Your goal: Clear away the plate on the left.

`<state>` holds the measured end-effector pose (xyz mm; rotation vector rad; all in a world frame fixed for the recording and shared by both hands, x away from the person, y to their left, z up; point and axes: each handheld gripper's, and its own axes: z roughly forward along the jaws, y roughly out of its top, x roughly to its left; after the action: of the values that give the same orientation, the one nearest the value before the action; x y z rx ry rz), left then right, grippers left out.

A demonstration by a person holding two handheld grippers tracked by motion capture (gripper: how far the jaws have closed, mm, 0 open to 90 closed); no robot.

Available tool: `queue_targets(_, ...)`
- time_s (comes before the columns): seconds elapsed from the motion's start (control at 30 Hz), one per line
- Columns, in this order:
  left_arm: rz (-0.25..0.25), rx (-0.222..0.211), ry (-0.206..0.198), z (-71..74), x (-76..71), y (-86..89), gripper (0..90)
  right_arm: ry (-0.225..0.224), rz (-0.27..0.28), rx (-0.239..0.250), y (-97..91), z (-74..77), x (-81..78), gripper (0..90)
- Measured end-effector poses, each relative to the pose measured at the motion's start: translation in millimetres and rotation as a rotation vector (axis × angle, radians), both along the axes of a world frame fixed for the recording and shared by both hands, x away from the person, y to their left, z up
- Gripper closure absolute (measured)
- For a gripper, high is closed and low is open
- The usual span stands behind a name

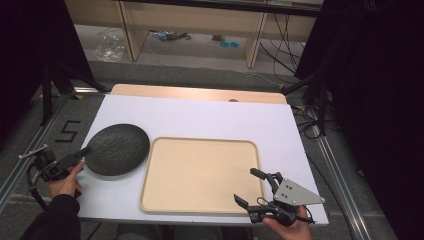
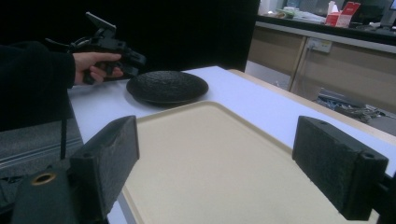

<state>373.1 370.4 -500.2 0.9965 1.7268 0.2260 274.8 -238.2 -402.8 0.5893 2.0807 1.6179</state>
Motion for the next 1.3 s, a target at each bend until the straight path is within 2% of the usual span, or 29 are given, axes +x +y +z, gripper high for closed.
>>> queue_targets(0.03, -0.005, -0.011, -0.006, -1.0, 1.0, -0.2, 27.8, 0.000, 0.000, -0.001, -0.1, 0.0, -0.1, 15.8)
queue_targets(0.1, 0.002, -0.012, 0.012, -0.7, 2.2, -1.3, 27.9, -0.004, -0.003, -0.001, -0.4, 0.5, 0.0, 15.8)
queue_targets(0.17, -0.007, -0.037, -0.004, -3.1, 3.6, -1.3, 28.0, 0.001, 0.001, -0.001, -0.1, 0.3, -0.3, 15.8)
queue_targets(0.2, -0.002, -0.040, 0.006, -2.9, 3.7, -1.2, 28.3, -0.003, 0.005, -0.002, 0.1, -0.1, 0.0, 15.8)
queue_targets(0.27, -0.001, -0.058, -0.006, -4.6, 4.2, -0.5, 28.5, -0.003, 0.009, -0.001, 0.4, 0.0, 0.1, 15.8)
queue_targets(0.3, 0.007, -0.059, 0.008, -4.9, 4.3, 0.1, 28.6, -0.005, 0.014, 0.005, 0.8, 0.0, 0.1, 15.8)
queue_targets(0.47, 0.015, -0.094, 0.002, -8.3, 5.2, 1.6, 29.2, -0.005, 0.017, 0.004, 1.1, 0.0, 0.1, 15.9)
queue_targets(0.53, 0.016, -0.097, 0.011, -8.5, 6.2, 0.4, 29.4, -0.007, 0.015, 0.001, 1.3, -0.4, 0.0, 15.9)
queue_targets(0.57, 0.002, -0.106, 0.000, -9.6, 6.6, 0.1, 29.4, -0.008, 0.013, 0.004, 1.5, -0.5, -0.1, 15.9)
queue_targets(0.7, 0.002, -0.101, 0.017, -9.5, 8.1, -3.0, 30.0, -0.006, 0.012, 0.000, 1.5, -0.3, -0.5, 15.9)
queue_targets(0.83, 0.007, -0.209, 0.025, -14.3, 9.7, -4.9, 31.3, -0.006, 0.014, 0.001, 1.6, -0.1, -0.4, 16.0)
queue_targets(0.93, 0.001, -0.185, 0.019, -14.5, 9.8, -6.9, 32.1, -0.007, 0.016, -0.002, 1.6, -0.3, -0.5, 16.0)
queue_targets(0.97, 0.011, -0.179, 0.035, -14.1, 9.5, -6.8, 33.2, -0.007, 0.016, 0.000, 1.8, -0.1, -0.3, 15.9)
queue_targets(1.0, 0.008, -0.201, 0.025, -15.2, 9.4, -5.7, 33.9, -0.006, 0.017, -0.001, 1.9, -0.1, -0.3, 16.0)
queue_targets(1.13, 0.001, -0.212, 0.048, -16.7, 9.7, -5.0, 36.1, -0.006, 0.016, -0.004, 2.0, -0.1, -0.4, 16.0)
queue_targets(1.17, -0.009, -0.225, 0.041, -18.1, 10.2, -4.3, 36.9, -0.006, 0.017, -0.004, 2.1, -0.2, -0.5, 16.0)
queue_targets(1.23, -0.028, -0.235, 0.056, -19.4, 11.1, -3.2, 39.3, -0.002, 0.017, -0.005, 2.3, -0.3, -1.1, 16.0)
queue_targets(1.3, -0.047, -0.231, 0.065, -21.3, 10.9, -1.9, 41.4, -0.007, 0.017, -0.004, 2.3, -0.1, -0.4, 16.0)
